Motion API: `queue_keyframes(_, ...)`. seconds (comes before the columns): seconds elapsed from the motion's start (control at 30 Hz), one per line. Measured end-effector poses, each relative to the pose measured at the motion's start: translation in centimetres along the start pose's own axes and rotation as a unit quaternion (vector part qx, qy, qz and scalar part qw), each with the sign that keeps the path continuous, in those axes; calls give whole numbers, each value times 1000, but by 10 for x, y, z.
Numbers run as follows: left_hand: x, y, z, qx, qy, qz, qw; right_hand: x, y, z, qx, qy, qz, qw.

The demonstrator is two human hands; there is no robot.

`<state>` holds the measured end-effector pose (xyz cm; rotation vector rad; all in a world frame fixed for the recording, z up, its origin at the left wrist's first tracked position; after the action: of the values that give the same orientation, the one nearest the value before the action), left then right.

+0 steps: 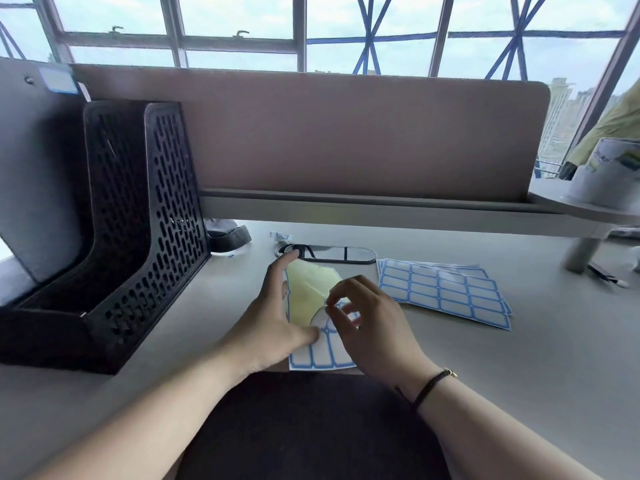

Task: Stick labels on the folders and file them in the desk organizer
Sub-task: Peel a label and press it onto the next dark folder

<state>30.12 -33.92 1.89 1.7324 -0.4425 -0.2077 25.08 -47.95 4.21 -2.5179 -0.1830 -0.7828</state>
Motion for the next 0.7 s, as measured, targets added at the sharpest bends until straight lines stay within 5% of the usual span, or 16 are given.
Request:
queue_keyframes(0.47,2,-7,-5,84,31,17,996,0,8,-3,39,-6,71,997)
queue_keyframes(0.7,3,-7,-47,119,181,-32,976,3,34,-5,151,-2,200,968)
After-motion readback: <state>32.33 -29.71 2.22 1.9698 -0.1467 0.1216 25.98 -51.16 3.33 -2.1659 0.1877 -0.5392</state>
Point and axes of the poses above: each hand's wrist, its own x-axis towards the middle knuckle, its own z-axis out of the palm, y = z × x, the point moved 9 cm from there along x, towards the middle knuckle, and after that the axes turned 13 degrees about -x, right-handed, at the moved point
